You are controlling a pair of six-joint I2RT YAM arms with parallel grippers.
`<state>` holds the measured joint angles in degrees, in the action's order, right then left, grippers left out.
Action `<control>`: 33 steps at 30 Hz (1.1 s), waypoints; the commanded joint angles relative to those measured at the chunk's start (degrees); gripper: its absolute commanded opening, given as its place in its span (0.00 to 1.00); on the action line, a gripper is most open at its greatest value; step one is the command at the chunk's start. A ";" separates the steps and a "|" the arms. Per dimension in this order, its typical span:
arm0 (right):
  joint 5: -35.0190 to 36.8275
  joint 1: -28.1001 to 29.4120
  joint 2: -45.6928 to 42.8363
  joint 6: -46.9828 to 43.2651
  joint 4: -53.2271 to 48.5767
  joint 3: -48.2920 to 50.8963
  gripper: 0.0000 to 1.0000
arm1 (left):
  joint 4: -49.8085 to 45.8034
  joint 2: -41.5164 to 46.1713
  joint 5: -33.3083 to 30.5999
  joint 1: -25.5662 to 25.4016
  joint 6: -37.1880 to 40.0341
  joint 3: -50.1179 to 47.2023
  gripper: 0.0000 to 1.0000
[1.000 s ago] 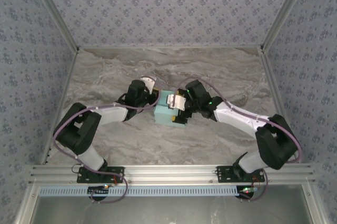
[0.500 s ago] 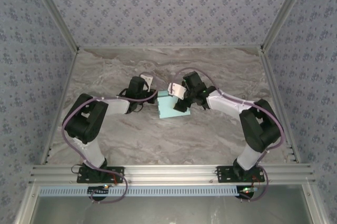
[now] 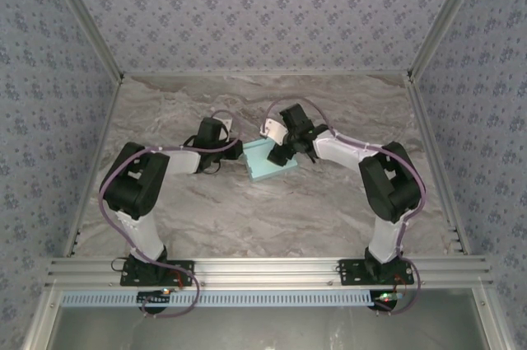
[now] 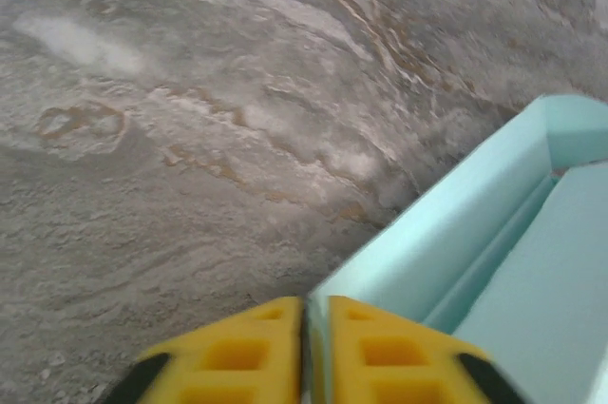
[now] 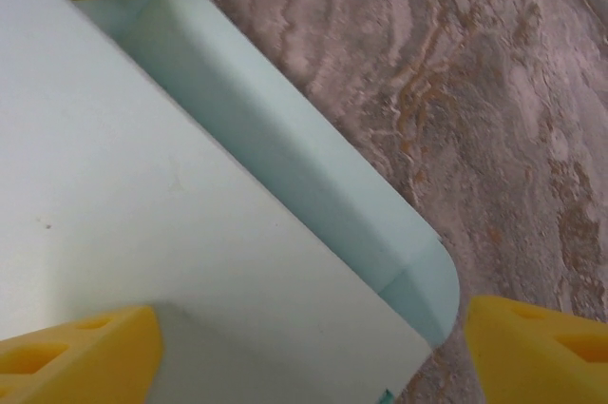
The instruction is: Fold the paper box
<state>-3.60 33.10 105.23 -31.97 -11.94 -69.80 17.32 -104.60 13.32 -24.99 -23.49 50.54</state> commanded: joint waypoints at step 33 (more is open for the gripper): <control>2.08 -0.05 7.19 14.01 -12.06 -8.55 0.83 | -19.21 -0.56 6.36 -0.88 -17.02 9.62 0.38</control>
<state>-0.86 32.88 110.85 -19.20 -21.47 -78.59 1.17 -104.40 18.65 -24.67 -40.21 58.43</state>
